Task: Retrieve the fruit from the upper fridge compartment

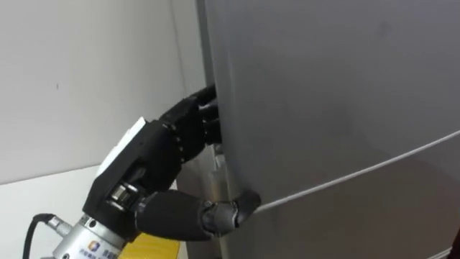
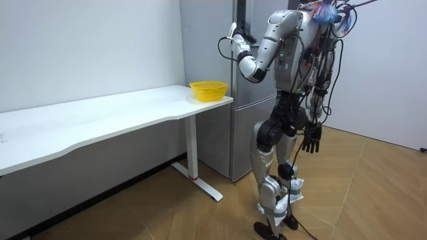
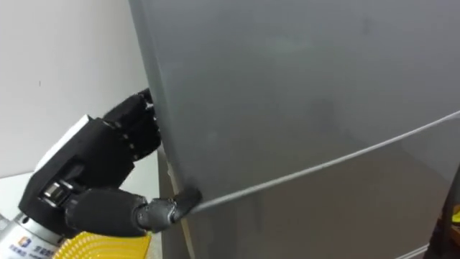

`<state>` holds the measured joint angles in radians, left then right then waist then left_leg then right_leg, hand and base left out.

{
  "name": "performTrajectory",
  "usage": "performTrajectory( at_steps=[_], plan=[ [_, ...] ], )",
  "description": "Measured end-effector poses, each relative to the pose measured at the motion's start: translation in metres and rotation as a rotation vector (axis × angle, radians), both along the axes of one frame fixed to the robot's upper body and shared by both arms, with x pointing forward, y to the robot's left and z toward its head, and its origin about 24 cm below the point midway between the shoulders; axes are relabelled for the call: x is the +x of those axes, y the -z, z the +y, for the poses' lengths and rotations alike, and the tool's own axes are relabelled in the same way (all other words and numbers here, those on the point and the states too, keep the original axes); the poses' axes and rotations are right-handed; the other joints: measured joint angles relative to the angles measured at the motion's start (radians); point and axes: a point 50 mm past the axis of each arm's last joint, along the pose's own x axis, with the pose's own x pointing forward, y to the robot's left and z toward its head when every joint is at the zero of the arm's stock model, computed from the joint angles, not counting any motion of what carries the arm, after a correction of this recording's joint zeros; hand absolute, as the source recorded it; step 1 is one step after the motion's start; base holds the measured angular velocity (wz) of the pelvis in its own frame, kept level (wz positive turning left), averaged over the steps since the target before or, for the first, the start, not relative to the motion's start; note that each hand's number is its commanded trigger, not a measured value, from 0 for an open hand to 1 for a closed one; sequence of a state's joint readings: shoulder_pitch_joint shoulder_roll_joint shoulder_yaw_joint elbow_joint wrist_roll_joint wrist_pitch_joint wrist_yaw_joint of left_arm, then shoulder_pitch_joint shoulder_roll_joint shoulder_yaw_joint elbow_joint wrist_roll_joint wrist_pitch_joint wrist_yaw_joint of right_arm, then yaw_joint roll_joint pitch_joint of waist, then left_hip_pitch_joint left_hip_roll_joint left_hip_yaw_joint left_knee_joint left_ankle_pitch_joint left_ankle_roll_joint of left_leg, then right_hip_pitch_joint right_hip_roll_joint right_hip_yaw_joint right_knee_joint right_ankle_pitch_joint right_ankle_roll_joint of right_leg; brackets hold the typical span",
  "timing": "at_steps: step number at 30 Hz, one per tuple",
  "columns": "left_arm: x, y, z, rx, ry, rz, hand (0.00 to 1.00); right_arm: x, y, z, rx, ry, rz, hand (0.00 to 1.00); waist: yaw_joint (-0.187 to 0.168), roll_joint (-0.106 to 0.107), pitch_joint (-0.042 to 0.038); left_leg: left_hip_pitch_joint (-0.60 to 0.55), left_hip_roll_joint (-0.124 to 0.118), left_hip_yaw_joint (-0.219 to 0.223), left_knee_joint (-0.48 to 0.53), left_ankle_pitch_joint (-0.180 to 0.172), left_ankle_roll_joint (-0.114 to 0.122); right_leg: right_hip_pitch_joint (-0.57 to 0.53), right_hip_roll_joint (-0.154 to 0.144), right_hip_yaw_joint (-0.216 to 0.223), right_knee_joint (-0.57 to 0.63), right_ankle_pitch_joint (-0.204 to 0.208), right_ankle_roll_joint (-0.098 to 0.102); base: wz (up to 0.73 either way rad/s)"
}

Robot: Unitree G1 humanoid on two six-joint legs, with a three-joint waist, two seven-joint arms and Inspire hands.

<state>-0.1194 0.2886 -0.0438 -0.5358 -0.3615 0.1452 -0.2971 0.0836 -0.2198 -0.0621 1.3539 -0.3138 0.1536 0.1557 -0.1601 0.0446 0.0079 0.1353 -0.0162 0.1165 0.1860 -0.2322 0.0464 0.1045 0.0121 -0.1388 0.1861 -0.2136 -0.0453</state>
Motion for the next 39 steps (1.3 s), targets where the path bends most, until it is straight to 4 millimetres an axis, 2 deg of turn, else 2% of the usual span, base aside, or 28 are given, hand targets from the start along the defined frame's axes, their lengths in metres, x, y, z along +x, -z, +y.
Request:
performTrajectory(
  at_steps=[13,29,36,39],
  plan=[
    [0.0,0.001,-0.003,0.008,0.023,0.01,0.0,-0.001,0.0,-0.001,-0.01,0.003,0.004,0.0,0.001,-0.002,-0.0003,0.006,0.002,0.02,0.0,0.0,0.0,0.001,0.0,0.002,0.0,0.001,0.0,0.0],
    [0.0,0.005,-0.009,-0.022,0.068,0.039,0.0,0.001,0.0,0.0,-0.004,0.02,-0.014,0.0,-0.003,0.002,-0.0025,-0.004,0.002,0.024,0.001,0.0,0.0,-0.01,-0.002,0.0,0.0,0.005,0.004,0.01],
    [-0.001,0.006,-0.011,-0.02,0.08,0.043,0.0,0.0,0.0,0.0,0.005,0.014,-0.008,0.0,-0.03,0.012,-0.0071,-0.019,0.001,0.026,0.002,0.0,0.0,-0.02,-0.002,0.0,-0.002,0.012,0.008,0.04],
    [-0.001,0.007,-0.017,-0.021,0.106,0.047,0.0,-0.003,0.0,-0.001,0.002,0.016,0.001,0.0,-0.038,0.015,-0.0033,-0.018,0.001,0.036,0.002,0.0,0.001,-0.02,-0.003,0.005,-0.003,0.015,0.01,-0.05]
  ],
)
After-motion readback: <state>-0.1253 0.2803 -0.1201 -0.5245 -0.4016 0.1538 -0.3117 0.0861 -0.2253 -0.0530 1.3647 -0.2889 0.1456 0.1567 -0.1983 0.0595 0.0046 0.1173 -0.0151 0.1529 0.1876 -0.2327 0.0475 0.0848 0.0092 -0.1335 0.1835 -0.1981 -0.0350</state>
